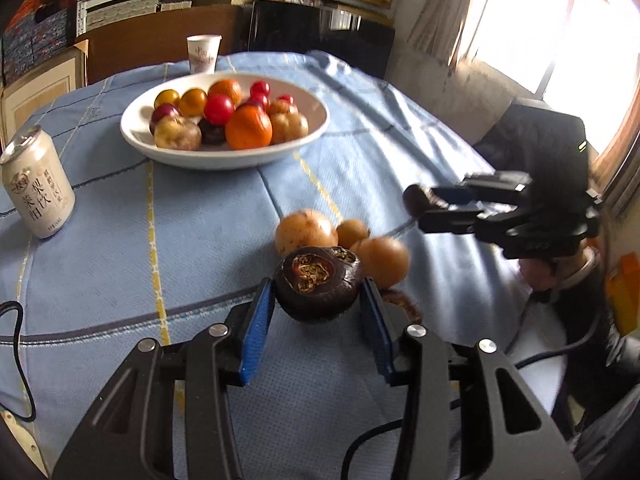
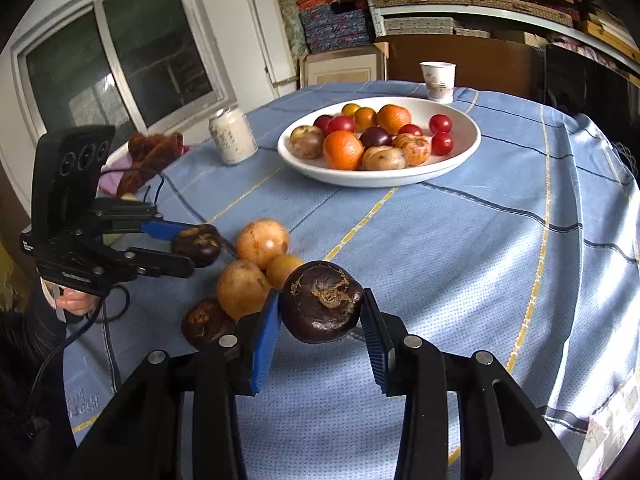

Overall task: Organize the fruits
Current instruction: 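Carry both dark brown fruits over the white plate and open both tools, then return both open tools to the remaining fruits, then grasp a large tan fruit with the right tool while the left tool grasps another, then carry both tan fruits over the white plate and open both tools, then return to the last fruits and grasp a small brown fruit with the right tool, then grasp the last dark brown fruit with the left tool while the right tool holds its fruit, then carry both fruits over the white plate and open both tools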

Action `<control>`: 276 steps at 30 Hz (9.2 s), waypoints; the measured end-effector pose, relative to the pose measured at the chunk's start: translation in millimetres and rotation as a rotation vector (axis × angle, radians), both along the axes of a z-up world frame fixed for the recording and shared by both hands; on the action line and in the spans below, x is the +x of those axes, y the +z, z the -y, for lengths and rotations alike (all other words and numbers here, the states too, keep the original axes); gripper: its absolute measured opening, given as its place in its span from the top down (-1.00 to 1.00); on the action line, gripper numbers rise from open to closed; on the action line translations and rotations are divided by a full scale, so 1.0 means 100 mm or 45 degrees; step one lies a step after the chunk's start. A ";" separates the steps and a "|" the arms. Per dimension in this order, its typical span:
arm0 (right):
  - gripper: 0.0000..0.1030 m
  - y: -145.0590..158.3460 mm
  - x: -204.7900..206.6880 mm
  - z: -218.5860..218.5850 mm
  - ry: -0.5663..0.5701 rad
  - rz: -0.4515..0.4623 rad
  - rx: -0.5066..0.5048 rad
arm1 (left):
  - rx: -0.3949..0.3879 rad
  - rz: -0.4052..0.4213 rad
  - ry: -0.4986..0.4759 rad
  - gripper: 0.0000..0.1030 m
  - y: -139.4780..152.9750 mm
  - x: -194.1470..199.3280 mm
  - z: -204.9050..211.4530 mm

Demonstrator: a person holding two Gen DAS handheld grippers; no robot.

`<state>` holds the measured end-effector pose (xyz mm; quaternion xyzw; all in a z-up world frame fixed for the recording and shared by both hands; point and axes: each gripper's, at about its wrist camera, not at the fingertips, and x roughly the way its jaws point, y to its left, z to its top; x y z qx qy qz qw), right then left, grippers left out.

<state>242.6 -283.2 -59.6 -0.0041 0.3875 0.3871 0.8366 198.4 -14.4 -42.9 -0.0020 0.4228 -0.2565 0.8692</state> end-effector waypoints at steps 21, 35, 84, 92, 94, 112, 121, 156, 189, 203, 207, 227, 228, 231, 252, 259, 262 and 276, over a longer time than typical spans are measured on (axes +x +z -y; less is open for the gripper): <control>0.15 0.22 1.40 -0.49 -0.427 0.003 0.188 | 0.096 0.058 0.314 -0.05 0.49 1.97 -0.20; -0.44 0.33 0.32 -0.26 -0.341 0.105 0.169 | 0.026 0.202 0.407 -0.91 0.42 0.68 -0.35; 0.16 -0.10 -0.04 -0.30 -0.136 -0.341 0.264 | 0.102 0.133 0.502 -0.91 0.10 0.28 -0.38; 0.16 0.01 -0.02 0.07 -0.301 -0.297 0.398 | 0.150 0.117 0.298 -0.91 -0.01 0.26 -0.03; 0.16 0.00 -0.03 0.06 -0.295 -0.299 0.400 | 0.151 0.129 0.256 -0.90 -0.01 0.24 0.04; 0.16 -0.01 -0.04 0.05 -0.297 -0.290 0.375 | 0.130 0.014 0.044 -0.05 -0.18 0.39 0.31; 0.16 -0.01 -0.05 0.05 -0.296 -0.289 0.369 | 0.121 -0.029 0.031 0.10 -0.23 0.44 0.34; 0.16 0.35 1.28 -0.49 -0.374 -0.023 0.317 | 0.031 0.074 0.355 0.19 0.48 1.72 -0.33; -0.08 -0.09 0.12 -0.69 -0.051 -0.045 -0.134 | -0.014 0.161 0.487 -0.91 0.19 0.47 -0.49; 0.23 -0.14 0.03 -0.82 0.021 -0.008 -0.240 | 0.006 0.182 0.501 -0.91 0.22 0.43 -0.48; 0.42 -0.16 0.07 -0.77 -0.006 -0.040 -0.224 | 0.012 0.184 0.505 -0.91 0.22 0.43 -0.49; 0.43 0.40 -0.05 0.19 -0.105 0.024 0.411 | 0.134 0.124 -0.313 -0.78 -0.03 -0.23 0.49; 0.43 0.40 -0.05 0.17 -0.100 0.026 0.406 | 0.147 0.121 -0.327 -0.58 -0.06 -0.25 0.52; 0.43 0.39 -0.06 0.14 -0.094 0.033 0.387 | 0.203 0.069 -0.362 -0.27 -0.18 -0.26 0.63; 0.43 0.36 -0.05 0.10 -0.088 0.027 0.367 | 0.179 -0.064 -0.319 0.17 -0.29 -0.10 0.59; 0.43 0.32 -0.04 0.07 -0.089 0.002 0.350 | 0.167 -0.058 -0.301 0.17 -0.27 -0.10 0.57; 0.43 0.28 -0.03 0.03 -0.081 -0.013 0.333 | 0.148 -0.046 -0.258 0.17 -0.24 -0.09 0.51; 0.42 0.24 0.23 -0.27 -0.250 0.000 0.162 | 0.078 0.130 0.153 0.17 0.43 0.47 -0.11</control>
